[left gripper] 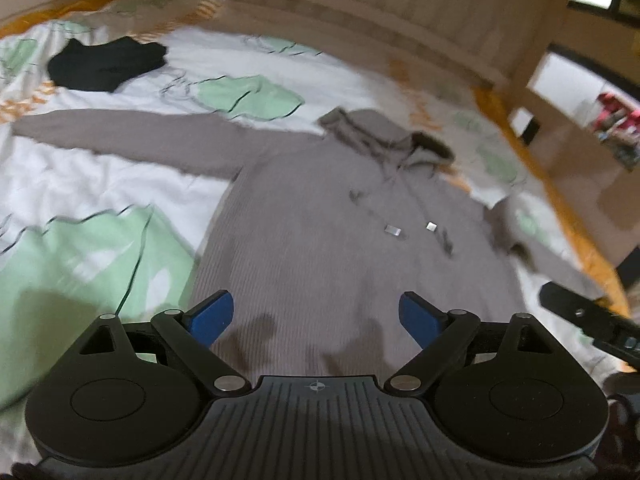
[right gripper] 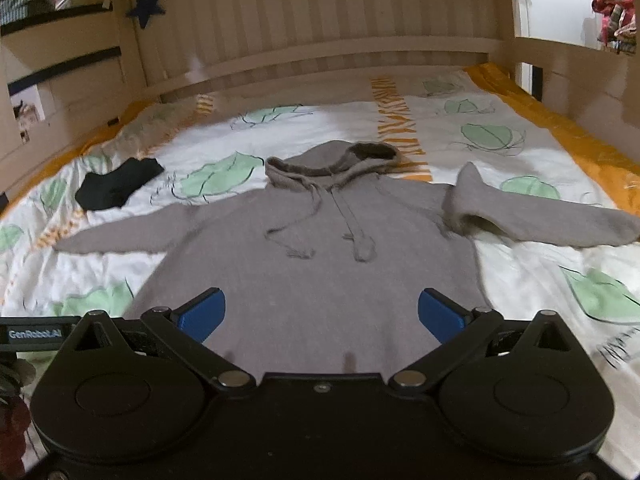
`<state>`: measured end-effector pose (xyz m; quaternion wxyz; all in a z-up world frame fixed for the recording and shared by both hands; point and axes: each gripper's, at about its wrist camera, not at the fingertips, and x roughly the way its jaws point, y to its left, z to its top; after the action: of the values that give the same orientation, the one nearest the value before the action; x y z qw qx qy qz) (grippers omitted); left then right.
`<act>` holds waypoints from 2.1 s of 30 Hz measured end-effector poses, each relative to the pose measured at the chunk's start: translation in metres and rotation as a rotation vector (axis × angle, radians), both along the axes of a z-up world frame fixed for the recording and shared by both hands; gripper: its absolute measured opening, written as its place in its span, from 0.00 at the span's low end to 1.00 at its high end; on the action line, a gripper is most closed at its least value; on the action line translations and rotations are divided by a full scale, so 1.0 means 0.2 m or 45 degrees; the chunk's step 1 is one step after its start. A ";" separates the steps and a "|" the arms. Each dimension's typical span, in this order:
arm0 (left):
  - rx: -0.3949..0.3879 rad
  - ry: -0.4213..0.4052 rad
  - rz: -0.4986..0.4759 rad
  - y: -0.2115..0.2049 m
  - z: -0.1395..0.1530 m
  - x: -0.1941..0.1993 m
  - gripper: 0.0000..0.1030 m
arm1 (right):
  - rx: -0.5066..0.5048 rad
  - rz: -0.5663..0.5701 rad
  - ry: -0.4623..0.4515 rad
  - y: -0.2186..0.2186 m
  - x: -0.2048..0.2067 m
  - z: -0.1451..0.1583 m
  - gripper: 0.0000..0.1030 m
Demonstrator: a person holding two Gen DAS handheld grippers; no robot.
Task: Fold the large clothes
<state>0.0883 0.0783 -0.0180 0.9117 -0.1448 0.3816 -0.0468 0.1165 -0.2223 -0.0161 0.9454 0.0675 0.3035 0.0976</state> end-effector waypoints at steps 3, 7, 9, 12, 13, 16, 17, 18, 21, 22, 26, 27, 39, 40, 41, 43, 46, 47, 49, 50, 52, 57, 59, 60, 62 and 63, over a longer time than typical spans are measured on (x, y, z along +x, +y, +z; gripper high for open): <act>-0.017 -0.010 0.003 0.09 -0.01 0.12 0.88 | 0.017 0.000 -0.016 0.02 0.10 0.00 0.99; 0.039 -0.039 0.053 0.24 -0.01 0.28 0.89 | 0.069 0.029 -0.022 0.07 0.24 0.00 0.99; 0.062 -0.042 0.092 0.33 -0.03 0.36 0.89 | 0.096 0.048 -0.006 0.10 0.30 -0.01 0.99; 0.070 -0.045 0.157 0.51 -0.07 0.49 0.91 | 0.121 0.073 0.036 0.14 0.40 -0.03 0.99; 0.067 -0.040 0.182 0.58 -0.09 0.53 0.91 | 0.120 0.080 0.052 0.16 0.44 -0.05 0.99; 0.067 -0.004 0.257 0.77 -0.15 0.66 0.91 | 0.108 0.102 0.089 0.23 0.53 -0.09 0.99; 0.070 0.012 0.283 0.84 -0.18 0.70 0.91 | 0.101 0.110 0.101 0.25 0.56 -0.11 0.99; 0.070 0.035 0.306 0.91 -0.21 0.74 0.91 | 0.095 0.118 0.110 0.28 0.58 -0.13 0.99; 0.035 0.086 0.379 1.11 -0.29 0.82 0.91 | 0.080 0.149 0.156 0.34 0.66 -0.19 0.99; 0.018 0.101 0.414 1.18 -0.32 0.85 0.91 | 0.080 0.158 0.170 0.36 0.67 -0.21 0.99; -0.020 0.111 0.515 1.40 -0.40 0.91 0.91 | 0.076 0.193 0.222 0.42 0.72 -0.28 1.00; -0.019 0.103 0.528 1.44 -0.41 0.93 0.91 | 0.073 0.198 0.233 0.43 0.73 -0.29 0.99; -0.193 0.030 0.614 1.71 -0.46 1.07 0.90 | 0.064 0.204 0.364 0.48 0.80 -0.47 1.00; -0.208 0.039 0.622 1.72 -0.46 1.08 0.86 | 0.059 0.202 0.373 0.48 0.80 -0.49 1.00; -0.203 0.049 0.624 1.73 -0.45 1.09 0.70 | 0.053 0.204 0.374 0.48 0.80 -0.50 0.99; -0.132 0.070 0.629 1.73 -0.43 1.11 0.23 | 0.026 0.211 0.352 0.49 0.79 -0.52 0.99; -0.096 0.054 0.628 1.72 -0.39 1.11 0.07 | -0.077 0.243 0.347 0.54 0.79 -0.55 1.00; -0.089 0.036 0.625 1.70 -0.36 1.10 0.07 | -0.136 0.256 0.346 0.57 0.79 -0.56 1.00; -0.058 -0.013 0.607 1.66 -0.28 1.09 0.07 | -0.227 0.271 0.327 0.62 0.78 -0.57 1.00; -0.049 -0.033 0.593 1.64 -0.24 1.09 0.07 | -0.243 0.267 0.325 0.63 0.77 -0.58 1.00; -0.041 -0.074 0.554 1.58 -0.13 1.09 0.07 | -0.233 0.263 0.335 0.63 0.78 -0.57 1.00; -0.003 -0.194 0.387 1.32 0.20 1.10 0.07 | -0.115 0.269 0.355 0.55 0.78 -0.52 0.96; 0.006 -0.236 0.316 1.19 0.31 1.12 0.07 | -0.052 0.250 0.361 0.50 0.76 -0.49 0.92; 0.007 -0.257 0.278 1.11 0.37 1.12 0.07 | -0.031 0.240 0.361 0.48 0.75 -0.47 0.92; 0.012 -0.293 0.191 0.95 0.48 1.14 0.07 | 0.005 0.218 0.353 0.42 0.73 -0.45 0.92; 0.019 -0.308 0.149 0.87 0.53 1.15 0.07 | 0.016 0.209 0.347 0.39 0.71 -0.44 0.92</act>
<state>0.3184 0.2518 0.0877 0.9533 -0.1533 0.2603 -0.0076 0.2586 -0.1445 -0.1036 0.8838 0.0611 0.4330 0.1663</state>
